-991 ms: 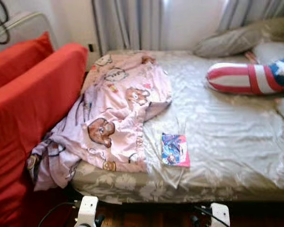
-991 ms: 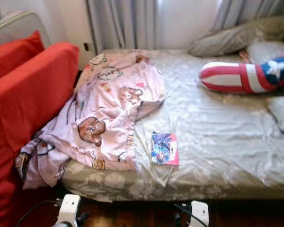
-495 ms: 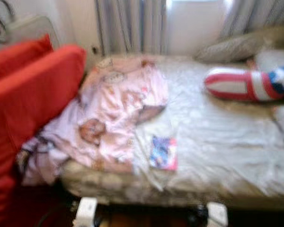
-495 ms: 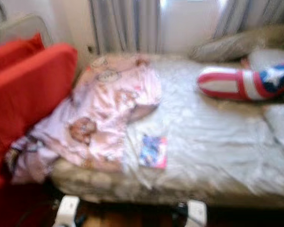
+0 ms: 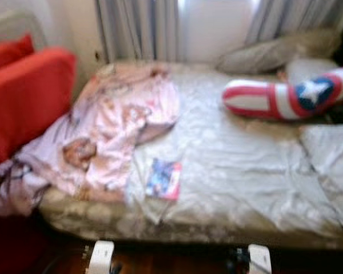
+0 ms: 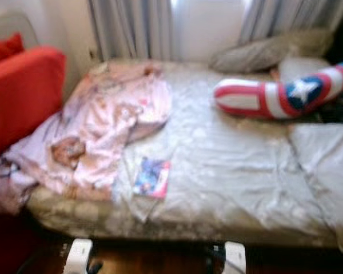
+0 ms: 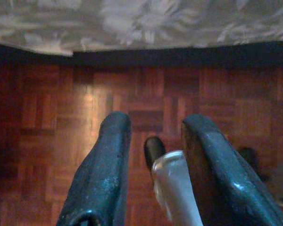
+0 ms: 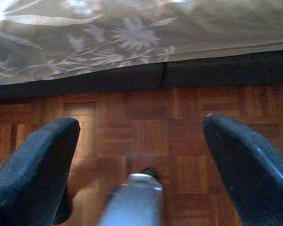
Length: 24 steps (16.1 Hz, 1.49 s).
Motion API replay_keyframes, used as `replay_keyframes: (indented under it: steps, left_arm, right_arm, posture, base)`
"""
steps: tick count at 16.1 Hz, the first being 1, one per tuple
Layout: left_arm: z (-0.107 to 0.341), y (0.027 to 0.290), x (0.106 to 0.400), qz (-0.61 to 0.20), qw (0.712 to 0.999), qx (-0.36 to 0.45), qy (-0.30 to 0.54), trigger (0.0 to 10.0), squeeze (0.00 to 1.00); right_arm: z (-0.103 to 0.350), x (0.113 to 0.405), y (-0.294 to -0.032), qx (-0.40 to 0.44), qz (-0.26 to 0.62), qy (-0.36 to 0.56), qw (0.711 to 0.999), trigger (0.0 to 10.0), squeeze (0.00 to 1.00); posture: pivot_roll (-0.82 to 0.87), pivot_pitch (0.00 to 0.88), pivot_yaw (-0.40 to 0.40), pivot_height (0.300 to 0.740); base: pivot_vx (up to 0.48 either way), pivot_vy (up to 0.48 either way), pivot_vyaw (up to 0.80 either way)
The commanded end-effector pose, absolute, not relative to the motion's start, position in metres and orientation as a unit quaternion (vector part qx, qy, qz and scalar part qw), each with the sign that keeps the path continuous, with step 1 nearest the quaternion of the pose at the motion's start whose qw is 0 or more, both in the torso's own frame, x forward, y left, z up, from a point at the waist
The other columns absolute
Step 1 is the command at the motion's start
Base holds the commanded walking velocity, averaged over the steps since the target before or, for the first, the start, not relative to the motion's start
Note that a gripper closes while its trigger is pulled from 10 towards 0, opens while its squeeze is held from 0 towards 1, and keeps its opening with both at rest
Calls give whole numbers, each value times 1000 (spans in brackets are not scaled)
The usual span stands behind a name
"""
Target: Clean up the room
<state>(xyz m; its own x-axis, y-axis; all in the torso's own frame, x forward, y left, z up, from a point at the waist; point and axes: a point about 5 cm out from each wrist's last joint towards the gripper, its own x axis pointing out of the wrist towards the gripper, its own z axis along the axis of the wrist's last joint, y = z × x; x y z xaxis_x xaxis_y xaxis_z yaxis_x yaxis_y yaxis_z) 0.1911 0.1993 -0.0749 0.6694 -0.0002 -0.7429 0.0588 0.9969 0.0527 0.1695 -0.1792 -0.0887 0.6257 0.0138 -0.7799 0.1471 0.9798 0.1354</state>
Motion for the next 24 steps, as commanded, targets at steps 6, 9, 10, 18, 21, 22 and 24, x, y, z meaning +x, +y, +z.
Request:
replay_keyframes:
  steps: [6, 9, 10, 18, 21, 22, 24]
  left_arm:
    - [-76, 194, 191, -25, 912, 36, 408, 10000, 0]
    - [-76, 194, 191, -25, 912, 36, 408, 10000, 0]
    - [-76, 194, 191, -25, 912, 36, 408, 10000, 0]
    - [-76, 192, 192, -27, 913, 34, 406, 10000, 0]
    - [-75, 192, 192, -29, 913, 34, 405, 10000, 0]
    - [-75, 192, 192, -29, 913, 34, 406, 10000, 0]
    - [-76, 191, 192, -30, 913, 33, 406, 10000, 0]
  right_arm:
    - [-89, 167, -187, 87, -47, 434, 895, 10000, 0]
    - [-89, 167, -187, 87, -47, 434, 895, 10000, 0]
    - [-89, 167, -187, 87, -47, 434, 895, 10000, 0]
    - [-88, 168, -191, 86, -60, 428, 898, 10000, 0]
    - [-88, 168, -191, 80, -58, 428, 898, 10000, 0]
    - [-88, 168, -192, 76, -59, 429, 898, 10000, 0]
    - [-88, 168, -192, 73, -60, 427, 899, 10000, 0]
  posture:
    - [30, 18, 2, 740]
    - [30, 18, 2, 740]
    - [30, 18, 2, 740]
    - [19, 15, 1, 740]
    - [20, 16, 2, 740]
    - [20, 15, 2, 740]
    - [20, 15, 1, 740]
  base:
    - [0, -379, 0]
    - [0, -379, 0]
    - [0, -379, 0]
    - [0, -380, -70]
    - [0, -381, -502]
    - [0, -379, 0]
    - [0, -381, 0]
